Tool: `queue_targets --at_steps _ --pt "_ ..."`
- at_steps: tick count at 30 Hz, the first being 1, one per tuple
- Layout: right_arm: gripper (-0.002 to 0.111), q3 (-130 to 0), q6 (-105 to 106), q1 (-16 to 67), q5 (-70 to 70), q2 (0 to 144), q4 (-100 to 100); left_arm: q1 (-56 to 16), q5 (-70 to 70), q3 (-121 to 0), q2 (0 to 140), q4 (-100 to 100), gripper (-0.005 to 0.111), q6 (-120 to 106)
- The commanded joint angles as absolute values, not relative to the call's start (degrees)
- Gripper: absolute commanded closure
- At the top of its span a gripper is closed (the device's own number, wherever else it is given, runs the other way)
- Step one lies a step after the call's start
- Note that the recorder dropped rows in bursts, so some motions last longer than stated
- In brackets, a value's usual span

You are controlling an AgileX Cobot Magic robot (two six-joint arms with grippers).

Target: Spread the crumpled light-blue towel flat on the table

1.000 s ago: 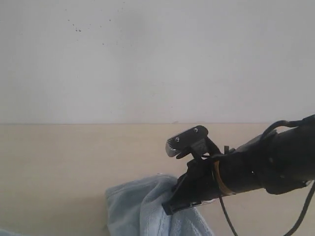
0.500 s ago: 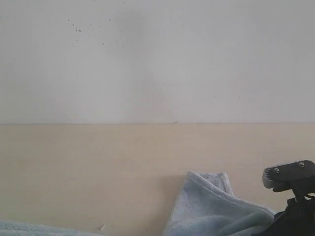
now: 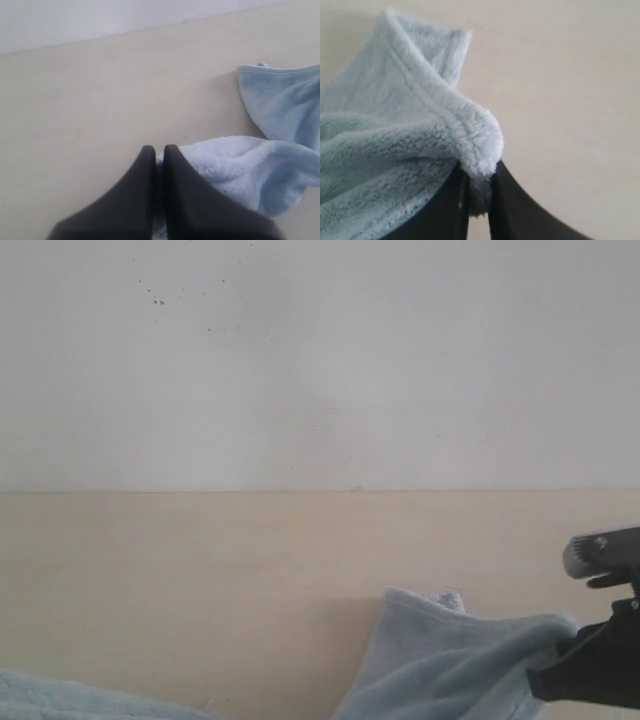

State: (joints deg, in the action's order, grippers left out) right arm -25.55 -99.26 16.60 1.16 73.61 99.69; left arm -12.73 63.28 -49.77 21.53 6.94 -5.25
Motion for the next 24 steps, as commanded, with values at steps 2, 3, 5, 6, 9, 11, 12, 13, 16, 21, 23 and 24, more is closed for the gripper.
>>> queue_targets --at_steps 2,3,5,6,9,11,12,13,16,21,23,24 --pt "0.099 -25.3 -98.4 15.8 6.7 61.7 99.2 -12.7 63.3 -54.1 21.4 3.2 0.103 -3.7" --pt "0.099 -25.3 -98.4 15.8 6.7 59.0 99.2 -12.7 63.6 -54.6 21.4 3.2 0.103 -3.7" --pt "0.099 -25.3 -98.4 15.8 7.3 53.6 98.5 -12.7 64.3 -55.4 21.4 3.2 0.103 -3.7" --pt "0.099 -25.3 -98.1 15.8 8.5 51.0 97.6 -12.7 64.8 -55.7 21.4 3.2 0.103 -3.7" --pt "0.099 -25.3 -90.7 15.8 12.8 44.2 92.7 -12.7 66.0 -56.3 21.2 3.2 0.103 -3.5" --pt "0.099 -25.3 -79.0 15.8 16.8 40.9 84.3 -12.7 66.3 -56.3 20.5 3.2 0.103 -3.3" --pt "0.099 -25.3 -70.6 15.8 19.9 39.5 77.6 -12.7 66.3 -56.3 20.0 3.2 0.103 -3.3" --pt "0.099 -25.4 -63.8 15.8 23.4 38.7 71.9 -12.7 66.3 -56.3 19.4 3.2 0.103 -3.3" --pt "0.099 -25.6 -41.6 15.8 31.0 38.5 56.5 -12.7 66.3 -56.3 17.5 2.6 0.103 -2.9" --pt "0.099 -27.6 -30.8 15.8 36.5 38.5 39.7 -12.7 67.0 -56.3 15.3 1.9 0.103 -1.6" --pt "0.099 -29.4 -29.4 15.8 39.8 38.5 37.1 -12.7 68.0 -56.3 14.4 2.0 0.103 -1.4" --pt "0.099 -30.4 -29.2 15.9 41.4 38.3 36.4 -12.7 68.4 -56.3 14.1 2.0 0.103 -1.4"
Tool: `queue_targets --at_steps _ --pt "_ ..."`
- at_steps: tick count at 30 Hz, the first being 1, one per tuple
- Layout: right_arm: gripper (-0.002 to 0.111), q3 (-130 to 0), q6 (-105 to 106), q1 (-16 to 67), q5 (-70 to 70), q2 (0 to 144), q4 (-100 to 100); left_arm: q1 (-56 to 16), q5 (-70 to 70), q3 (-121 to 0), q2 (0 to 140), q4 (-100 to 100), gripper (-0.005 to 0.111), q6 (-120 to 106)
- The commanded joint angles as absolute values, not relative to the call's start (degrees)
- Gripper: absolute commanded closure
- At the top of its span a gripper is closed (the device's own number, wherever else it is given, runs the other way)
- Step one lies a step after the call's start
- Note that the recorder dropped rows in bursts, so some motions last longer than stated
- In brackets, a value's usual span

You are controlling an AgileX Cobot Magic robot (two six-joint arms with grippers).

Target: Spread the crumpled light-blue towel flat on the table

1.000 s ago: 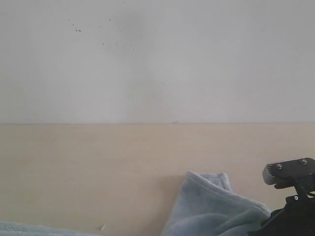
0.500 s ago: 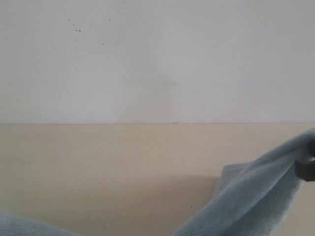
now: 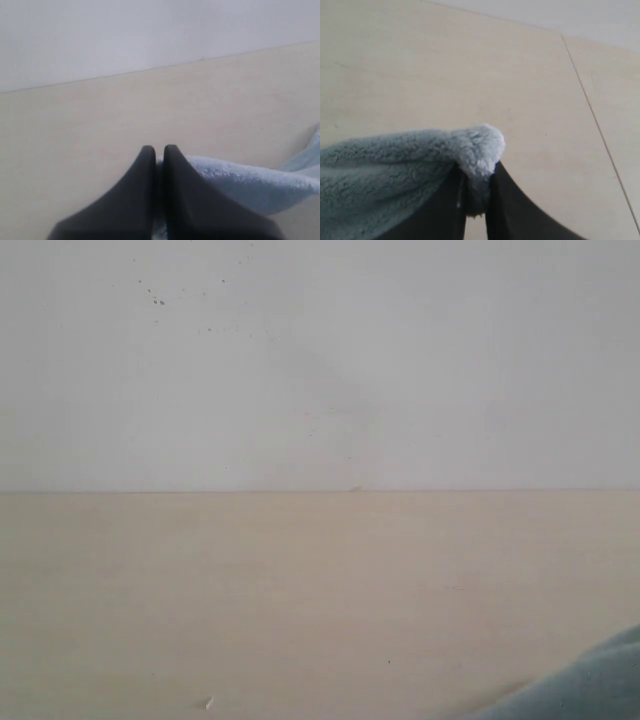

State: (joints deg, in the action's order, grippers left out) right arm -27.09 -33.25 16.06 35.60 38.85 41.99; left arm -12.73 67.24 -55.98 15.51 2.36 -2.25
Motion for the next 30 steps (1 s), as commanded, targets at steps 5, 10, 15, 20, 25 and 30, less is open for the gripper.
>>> queue_targets --at_steps 5,10,15,20,25,30 --pt "0.099 -38.9 -20.4 15.9 46.9 35.8 29.3 -12.7 68.9 -56.3 12.1 2.0 0.103 -0.9" --pt "0.099 -48.2 -8.3 15.9 60.5 33.2 22.4 -12.7 69.1 -57.9 11.2 2.0 0.103 -0.6" --pt "0.099 -54.1 -4.0 15.9 66.2 28.5 23.6 -12.7 69.3 -62.1 11.1 2.0 0.103 -0.4" --pt "0.099 -59.0 -1.6 15.9 70.0 24.4 23.6 -12.7 70.0 -67.9 11.1 2.0 0.103 -0.4" --pt "0.099 -62.0 -0.5 15.9 70.0 22.8 24.2 -12.7 70.0 -73.7 11.1 2.0 0.103 -0.8" --pt "0.099 -62.3 0.4 15.9 70.0 22.7 23.9 -12.7 70.0 -75.3 11.1 1.5 0.103 -1.1"
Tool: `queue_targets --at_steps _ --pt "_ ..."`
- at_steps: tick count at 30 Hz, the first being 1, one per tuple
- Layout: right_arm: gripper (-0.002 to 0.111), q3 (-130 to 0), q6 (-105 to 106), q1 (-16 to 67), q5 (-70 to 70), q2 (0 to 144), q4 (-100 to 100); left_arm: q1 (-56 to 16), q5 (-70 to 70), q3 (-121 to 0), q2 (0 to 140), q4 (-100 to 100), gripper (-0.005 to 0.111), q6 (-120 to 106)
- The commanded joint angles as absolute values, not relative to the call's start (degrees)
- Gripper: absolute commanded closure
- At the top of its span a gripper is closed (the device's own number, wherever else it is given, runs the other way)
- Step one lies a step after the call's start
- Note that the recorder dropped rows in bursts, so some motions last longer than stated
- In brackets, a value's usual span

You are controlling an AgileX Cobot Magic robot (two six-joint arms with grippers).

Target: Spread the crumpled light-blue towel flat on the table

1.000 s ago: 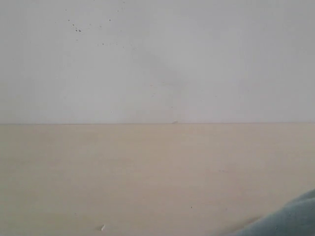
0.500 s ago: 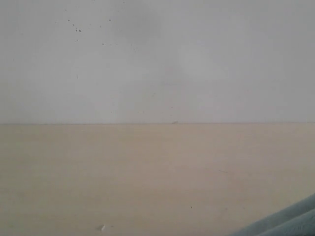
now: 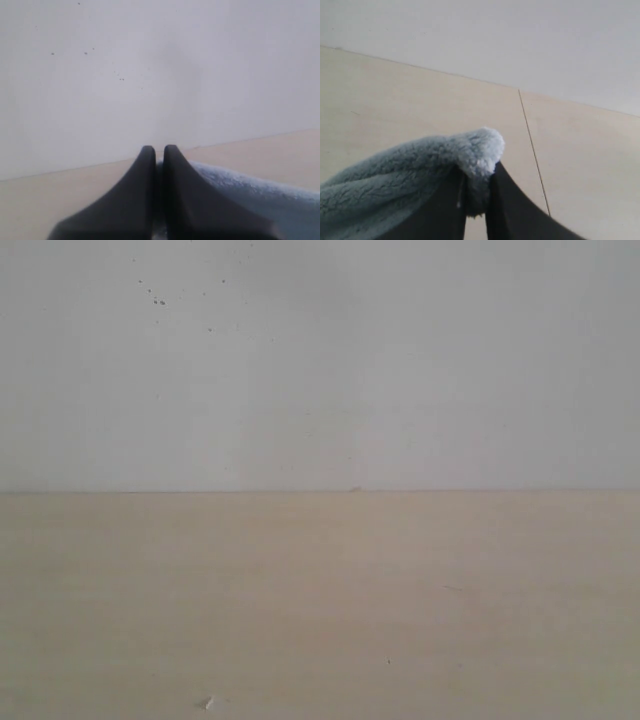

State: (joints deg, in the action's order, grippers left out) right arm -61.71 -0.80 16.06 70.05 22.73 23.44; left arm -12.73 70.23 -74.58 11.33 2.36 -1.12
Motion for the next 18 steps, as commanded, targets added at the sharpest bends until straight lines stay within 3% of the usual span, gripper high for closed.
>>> queue_targets --at_steps 1,7,11,18 --pt "0.099 -62.3 0.8 15.9 70.0 22.9 23.9 -12.7 70.0 -74.8 11.2 1.0 0.103 -1.1" --pt "0.099 -61.4 1.4 19.7 69.6 33.4 27.3 -12.7 70.0 -62.6 17.8 -1.6 0.103 -0.7" --pt "0.099 -56.9 -1.9 22.8 62.7 49.1 37.8 -12.7 61.2 -53.2 27.0 -5.8 0.103 2.2" --pt "0.099 -56.6 -11.0 22.9 48.6 78.4 38.3 -12.6 51.4 -49.4 48.5 -16.8 0.103 8.7"
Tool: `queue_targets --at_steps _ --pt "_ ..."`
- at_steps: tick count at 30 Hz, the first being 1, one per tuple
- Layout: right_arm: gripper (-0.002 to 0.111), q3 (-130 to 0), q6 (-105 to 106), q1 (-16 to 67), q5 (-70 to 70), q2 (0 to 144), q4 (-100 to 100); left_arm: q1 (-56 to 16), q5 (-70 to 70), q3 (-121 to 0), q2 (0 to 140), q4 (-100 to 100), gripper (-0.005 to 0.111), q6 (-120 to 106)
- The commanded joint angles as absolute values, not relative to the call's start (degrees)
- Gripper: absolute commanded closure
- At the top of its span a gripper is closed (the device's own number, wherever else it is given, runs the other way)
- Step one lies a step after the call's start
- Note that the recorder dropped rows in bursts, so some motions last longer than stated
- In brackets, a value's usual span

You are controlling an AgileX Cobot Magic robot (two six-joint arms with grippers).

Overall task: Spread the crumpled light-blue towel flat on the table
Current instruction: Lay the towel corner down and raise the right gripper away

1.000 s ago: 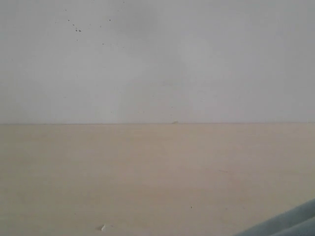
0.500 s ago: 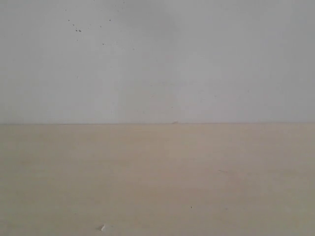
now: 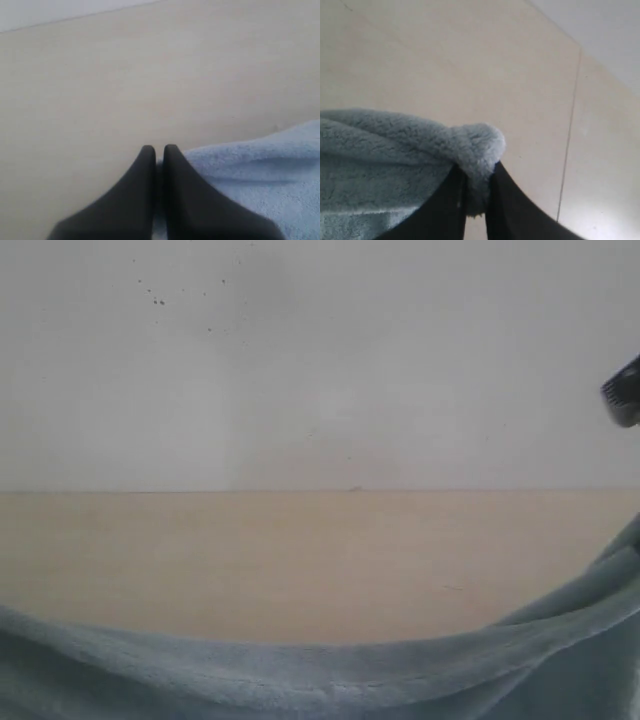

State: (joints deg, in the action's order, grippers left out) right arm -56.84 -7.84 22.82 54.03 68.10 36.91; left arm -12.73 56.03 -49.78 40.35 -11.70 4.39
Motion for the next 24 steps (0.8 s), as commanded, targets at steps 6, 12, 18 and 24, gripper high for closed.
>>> queue_targets --at_steps 6,12,18,24 --pt "0.099 -56.6 -13.6 22.8 44.5 88.2 40.8 -12.6 47.9 -49.4 58.7 -17.7 0.103 9.7" --pt "0.099 -56.6 -15.9 21.0 40.0 90.5 41.1 -12.6 45.8 -49.4 65.4 -18.2 0.103 12.5" --pt "0.099 -56.6 -15.3 21.1 39.5 90.5 38.8 -12.6 46.6 -48.2 67.2 -18.5 0.103 12.8" --pt "0.099 -57.3 -9.9 21.1 30.4 92.8 35.3 -12.6 39.8 -45.4 68.2 -21.6 0.103 12.8"
